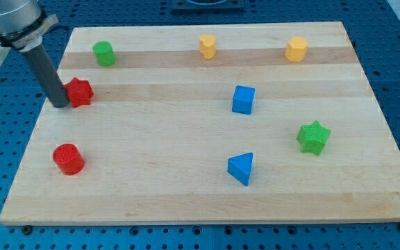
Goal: Move the red circle towards the red star
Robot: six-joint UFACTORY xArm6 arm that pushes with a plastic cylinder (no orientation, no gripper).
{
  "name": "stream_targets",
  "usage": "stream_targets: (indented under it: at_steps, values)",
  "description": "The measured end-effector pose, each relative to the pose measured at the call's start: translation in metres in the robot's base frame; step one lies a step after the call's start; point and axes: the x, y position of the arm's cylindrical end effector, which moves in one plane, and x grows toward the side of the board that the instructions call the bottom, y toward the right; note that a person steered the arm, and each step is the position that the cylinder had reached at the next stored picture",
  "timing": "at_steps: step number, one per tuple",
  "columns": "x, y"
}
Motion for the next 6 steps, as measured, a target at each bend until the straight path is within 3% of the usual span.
stream_targets:
  at_steps: [1,2,4,5,6]
  values:
    - [0.008,0.024]
    - [0.073,0.079]
    - [0.182,0.075]
    - [0.19,0.049]
    - [0.155,0.049]
